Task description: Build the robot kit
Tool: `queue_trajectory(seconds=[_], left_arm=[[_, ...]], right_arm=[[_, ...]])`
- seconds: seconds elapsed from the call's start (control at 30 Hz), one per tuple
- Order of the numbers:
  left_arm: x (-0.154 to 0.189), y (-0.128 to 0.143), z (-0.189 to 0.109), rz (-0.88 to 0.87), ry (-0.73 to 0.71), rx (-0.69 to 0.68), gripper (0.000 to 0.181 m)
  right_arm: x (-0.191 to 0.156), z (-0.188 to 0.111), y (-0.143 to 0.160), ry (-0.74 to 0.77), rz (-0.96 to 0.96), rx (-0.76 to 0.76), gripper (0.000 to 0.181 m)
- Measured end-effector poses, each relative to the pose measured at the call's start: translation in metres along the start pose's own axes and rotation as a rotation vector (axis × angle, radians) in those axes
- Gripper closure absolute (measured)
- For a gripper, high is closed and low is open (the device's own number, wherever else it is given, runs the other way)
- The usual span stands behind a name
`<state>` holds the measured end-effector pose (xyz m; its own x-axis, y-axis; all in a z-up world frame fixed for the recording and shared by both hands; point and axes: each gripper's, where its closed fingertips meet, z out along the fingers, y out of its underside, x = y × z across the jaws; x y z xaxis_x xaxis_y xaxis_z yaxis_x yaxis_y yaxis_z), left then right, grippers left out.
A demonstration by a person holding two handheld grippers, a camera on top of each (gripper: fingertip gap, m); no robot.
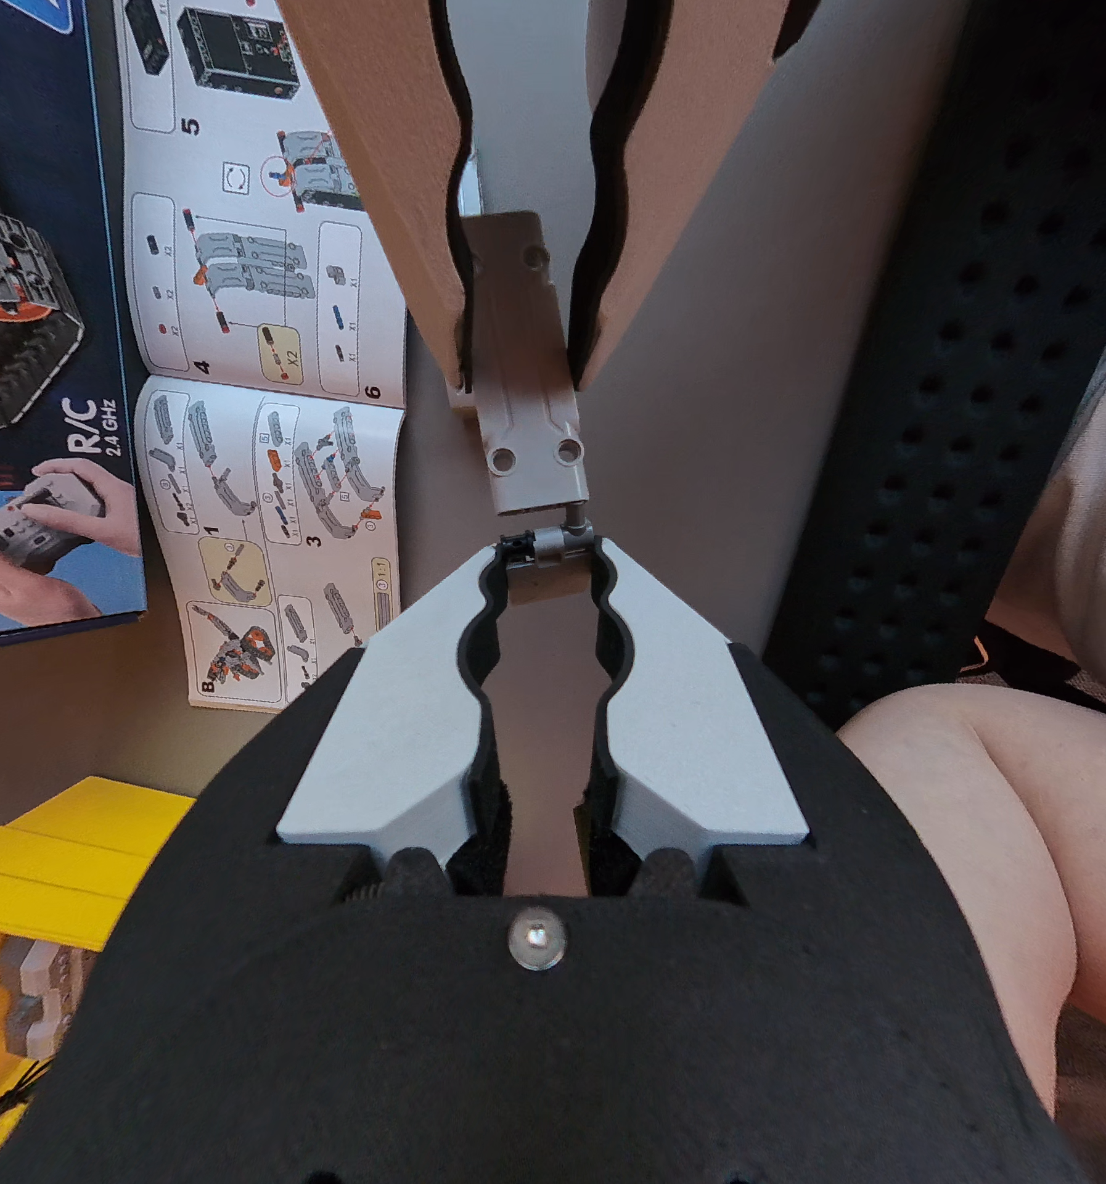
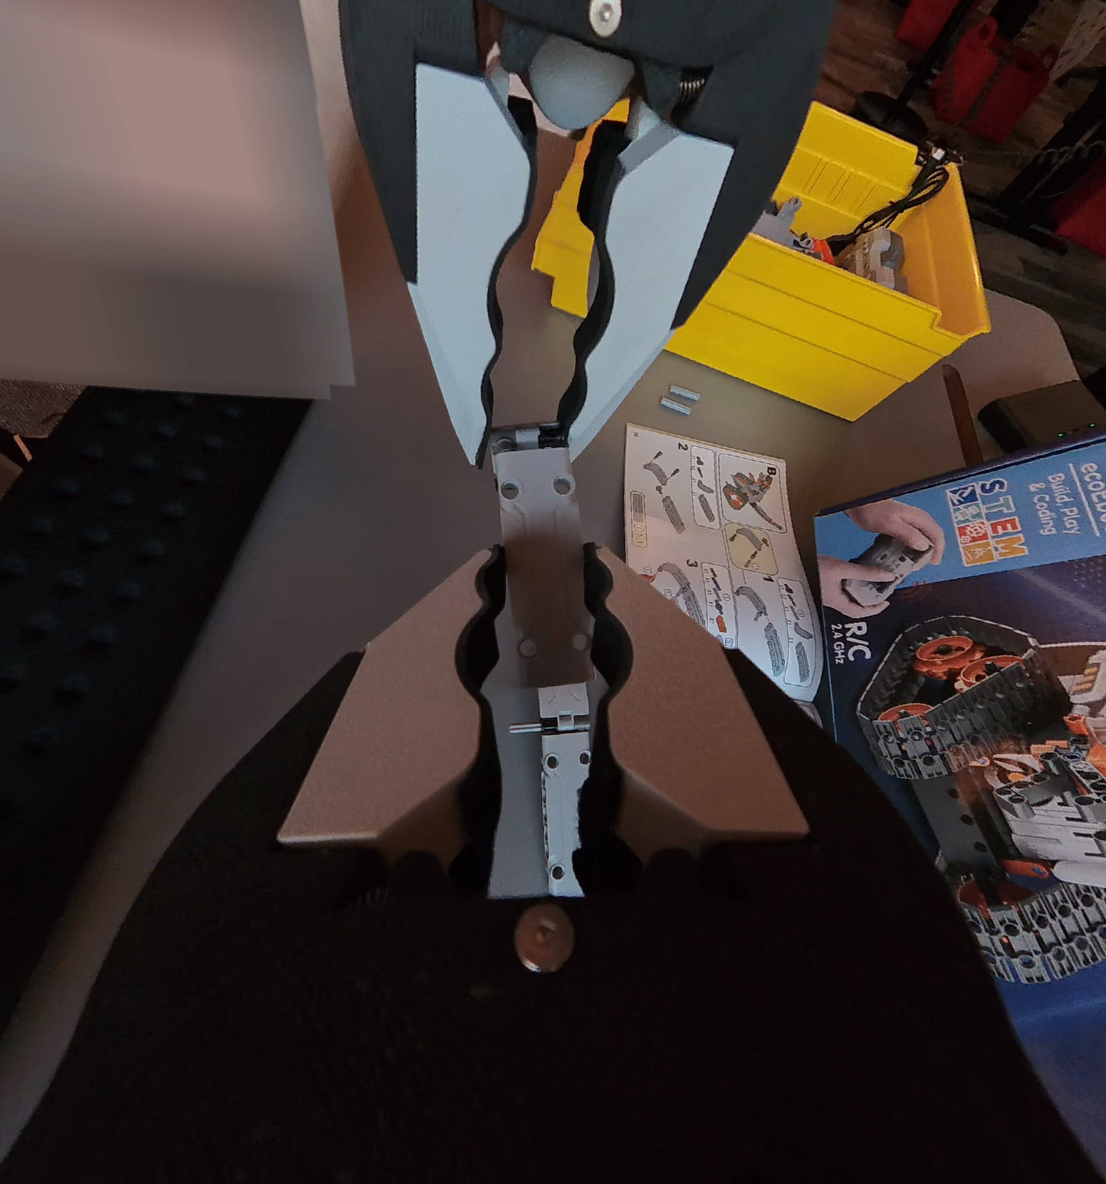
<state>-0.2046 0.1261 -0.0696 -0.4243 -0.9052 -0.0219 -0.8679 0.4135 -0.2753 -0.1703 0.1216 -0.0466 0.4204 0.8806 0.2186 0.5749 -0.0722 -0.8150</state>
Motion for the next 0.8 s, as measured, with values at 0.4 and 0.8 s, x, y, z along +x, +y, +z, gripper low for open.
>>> queue_trajectory(seconds=[0.4,0.8], left_arm=[[0.001,0.011,0.019,-0.021,0.031,-0.151,0.157],[0.015,0.011,0.049,0.015,0.22,-0.221,0.157]], right_arm=[[-0.004,0.004,0.007,0.003,0.005,-0.089,0.159],[-0.025,0.01,0.04,0.061,0.248,0.093,0.159]])
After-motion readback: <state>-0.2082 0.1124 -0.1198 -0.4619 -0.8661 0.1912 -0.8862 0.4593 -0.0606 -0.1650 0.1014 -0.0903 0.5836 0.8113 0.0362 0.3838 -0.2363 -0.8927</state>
